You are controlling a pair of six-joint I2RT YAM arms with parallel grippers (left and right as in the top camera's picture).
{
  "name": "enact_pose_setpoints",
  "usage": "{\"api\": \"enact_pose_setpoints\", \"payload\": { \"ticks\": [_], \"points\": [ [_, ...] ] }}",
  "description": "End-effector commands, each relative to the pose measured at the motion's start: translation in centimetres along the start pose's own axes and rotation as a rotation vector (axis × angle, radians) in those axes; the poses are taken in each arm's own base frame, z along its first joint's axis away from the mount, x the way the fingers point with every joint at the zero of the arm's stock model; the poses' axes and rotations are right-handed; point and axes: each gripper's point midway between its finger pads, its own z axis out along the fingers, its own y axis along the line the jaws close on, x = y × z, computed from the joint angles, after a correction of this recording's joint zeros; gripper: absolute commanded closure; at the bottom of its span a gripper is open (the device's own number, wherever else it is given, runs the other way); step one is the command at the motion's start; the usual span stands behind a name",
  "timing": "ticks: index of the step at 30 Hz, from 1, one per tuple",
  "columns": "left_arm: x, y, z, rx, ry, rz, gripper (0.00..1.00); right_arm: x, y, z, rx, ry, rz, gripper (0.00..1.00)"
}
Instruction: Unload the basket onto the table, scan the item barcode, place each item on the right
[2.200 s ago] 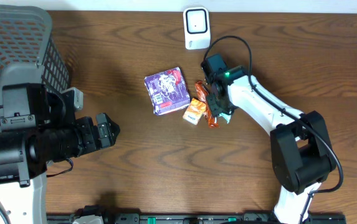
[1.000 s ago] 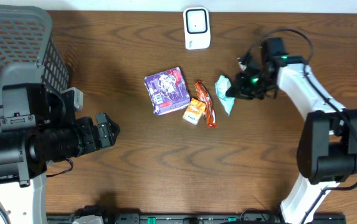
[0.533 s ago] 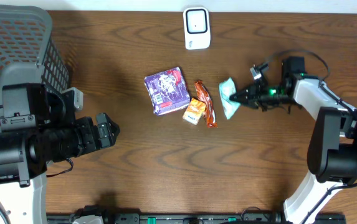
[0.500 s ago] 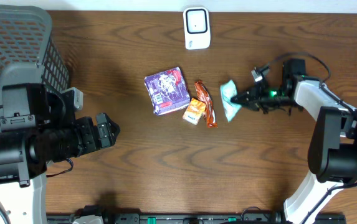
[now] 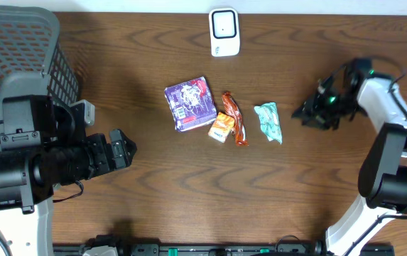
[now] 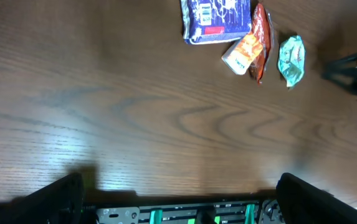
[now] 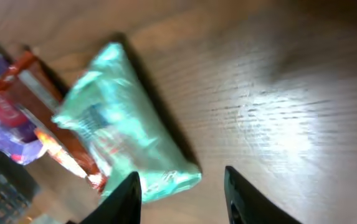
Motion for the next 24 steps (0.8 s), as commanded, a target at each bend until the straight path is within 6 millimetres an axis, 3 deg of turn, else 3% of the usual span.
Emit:
{"api": "enact_pose_setpoints", "payload": {
  "ticks": [1,6,7,9,10,24],
  "points": [
    [0.1,0.0,0.1,0.003,0.005,0.000,0.02,-1.5,2.0,-2.6,0.051,-0.048,-0.142,0.59],
    [0.1,0.0,0.1,0.003,0.005,0.000,0.02,-0.7,4.0,-2.2,0.061,-0.024,-0.234,0.40],
    [0.1,0.0,0.1,0.003,0.005,0.000,0.02,-0.5,4.2,-1.9,0.063,-0.019,-0.243,0.33],
    [0.1,0.0,0.1,0.003,0.005,0.000,0.02,-0.1,4.7,-1.2,0.065,-0.011,-0.264,0.07],
    [0.1,0.0,0.1,0.003,0.005,0.000,0.02,0.1,4.9,-0.8,0.065,-0.008,-0.276,0.01],
    [0.1,0.0,0.1,0.003,0.005,0.000,0.02,3.1,9.2,2.5,0.074,0.050,-0.428,0.01]
  ]
}}
